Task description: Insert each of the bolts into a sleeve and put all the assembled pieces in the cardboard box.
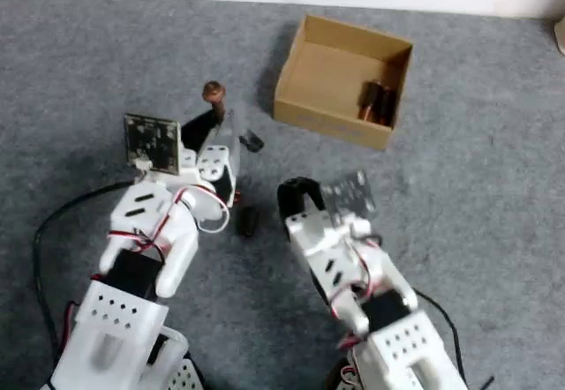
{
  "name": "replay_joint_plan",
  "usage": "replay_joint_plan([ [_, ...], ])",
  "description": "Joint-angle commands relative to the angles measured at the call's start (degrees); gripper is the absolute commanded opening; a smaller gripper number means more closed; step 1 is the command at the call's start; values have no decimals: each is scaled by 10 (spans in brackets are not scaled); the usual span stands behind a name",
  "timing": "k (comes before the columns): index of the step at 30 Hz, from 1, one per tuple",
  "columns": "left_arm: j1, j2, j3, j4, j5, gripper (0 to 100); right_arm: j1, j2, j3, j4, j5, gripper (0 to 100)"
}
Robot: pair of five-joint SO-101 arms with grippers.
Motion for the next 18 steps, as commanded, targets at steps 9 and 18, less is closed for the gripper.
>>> replay_joint_plan([
  [9,60,-79,24,-12,225,6,-2,-251,98,108,14,4],
  [18,210,-346,144,62,159,6,7,-249,98,109,64,4],
])
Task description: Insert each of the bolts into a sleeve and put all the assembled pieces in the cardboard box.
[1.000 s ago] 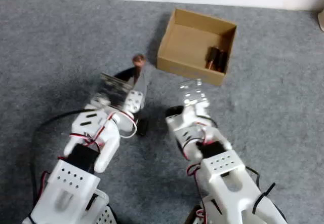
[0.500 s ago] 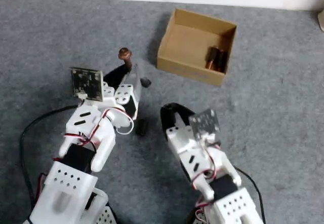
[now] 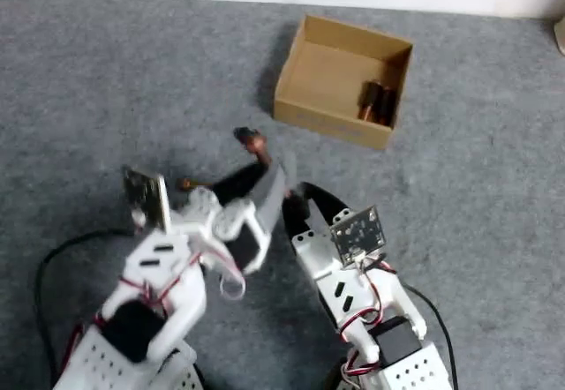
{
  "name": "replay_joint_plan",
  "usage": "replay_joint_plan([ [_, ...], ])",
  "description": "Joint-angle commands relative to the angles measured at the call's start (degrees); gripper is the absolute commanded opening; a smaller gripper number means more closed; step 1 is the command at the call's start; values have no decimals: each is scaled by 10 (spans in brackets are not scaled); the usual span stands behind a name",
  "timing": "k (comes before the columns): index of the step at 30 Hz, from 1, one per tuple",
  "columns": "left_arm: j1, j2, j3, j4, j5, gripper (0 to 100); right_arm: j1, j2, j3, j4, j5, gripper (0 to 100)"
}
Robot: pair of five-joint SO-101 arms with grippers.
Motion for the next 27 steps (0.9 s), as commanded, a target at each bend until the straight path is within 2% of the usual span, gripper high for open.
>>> replay_joint_plan([
  [1,32,-108,64,-45,-33,6,8,-7,21,2,11,4],
  [3,32,-115,89,-76,-49,6,8,-7,21,3,11,4],
  [8,30,-115,96,-73,-61,6,8,-7,21,7,12,4],
  [14,-1,-114,97,-73,-61,6,6,-26,-41,106,10,4],
  [22,0,-113,125,-75,-61,6,4,-24,-55,107,12,4],
  [27,-5,-113,119,-87,-61,6,-35,-23,-83,95,14,4],
])
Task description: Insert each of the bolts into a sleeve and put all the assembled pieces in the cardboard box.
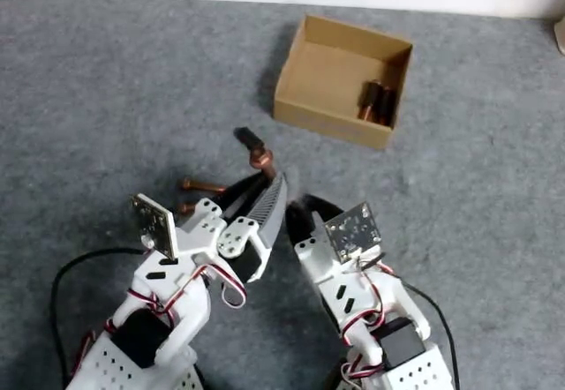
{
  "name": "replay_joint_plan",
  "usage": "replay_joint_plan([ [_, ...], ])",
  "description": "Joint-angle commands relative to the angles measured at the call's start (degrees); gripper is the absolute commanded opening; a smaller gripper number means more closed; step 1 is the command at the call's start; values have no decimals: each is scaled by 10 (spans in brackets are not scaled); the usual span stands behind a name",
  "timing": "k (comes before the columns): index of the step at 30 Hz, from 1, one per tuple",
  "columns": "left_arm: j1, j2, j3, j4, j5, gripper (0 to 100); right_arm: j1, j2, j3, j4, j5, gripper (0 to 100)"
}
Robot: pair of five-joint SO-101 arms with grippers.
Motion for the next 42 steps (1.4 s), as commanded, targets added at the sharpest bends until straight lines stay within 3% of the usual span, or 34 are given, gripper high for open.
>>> replay_joint_plan([
  [1,-13,-7,-12,-20,-4,6,-25,-7,-48,-14,7,4],
  [12,-15,-7,-44,0,-4,6,-51,-6,-84,-14,9,4],
  [17,-15,-7,-42,2,-4,6,-65,-6,-84,-7,55,4],
  [23,-14,-7,-43,47,-2,6,-64,-6,-84,-3,58,4],
  [31,62,-13,-69,135,0,6,-64,-6,-99,15,58,4],
  [39,56,-13,-67,138,-1,8,-64,-6,-109,25,58,4],
  [42,43,-12,-61,138,-3,65,-64,-6,-108,25,58,4],
])
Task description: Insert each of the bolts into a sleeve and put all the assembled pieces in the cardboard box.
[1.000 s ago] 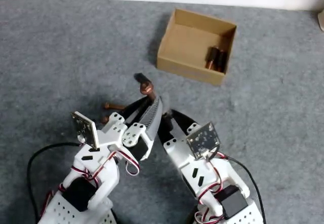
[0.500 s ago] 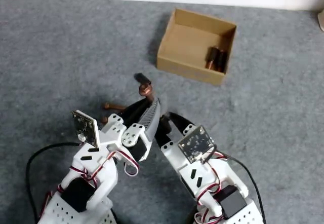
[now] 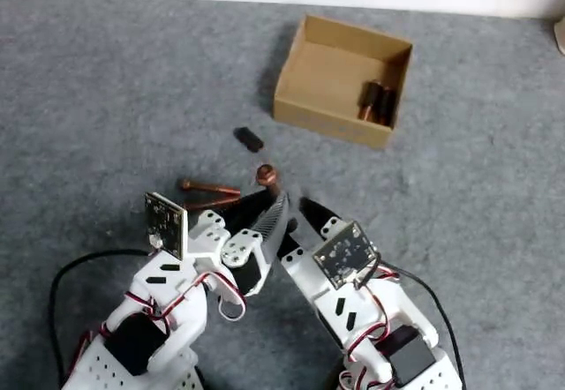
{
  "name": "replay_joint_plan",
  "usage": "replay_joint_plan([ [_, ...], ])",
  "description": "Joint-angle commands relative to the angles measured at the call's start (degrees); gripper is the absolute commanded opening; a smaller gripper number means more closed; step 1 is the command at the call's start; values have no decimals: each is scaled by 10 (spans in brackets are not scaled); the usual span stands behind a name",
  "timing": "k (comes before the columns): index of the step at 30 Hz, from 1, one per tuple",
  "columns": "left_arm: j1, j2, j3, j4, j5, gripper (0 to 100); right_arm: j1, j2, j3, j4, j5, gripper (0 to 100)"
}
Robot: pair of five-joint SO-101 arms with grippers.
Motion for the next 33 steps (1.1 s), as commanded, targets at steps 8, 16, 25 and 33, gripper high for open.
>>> replay_joint_plan([
  [8,5,0,-32,61,-4,575,-1,-6,-26,0,6,4],
  [16,-39,-1,-178,42,0,411,0,-6,-5,16,6,4],
  [25,-198,0,-58,95,-45,262,51,-6,-4,17,4,4],
  [33,-240,0,-24,55,-190,22,64,-5,20,2,3,4],
])
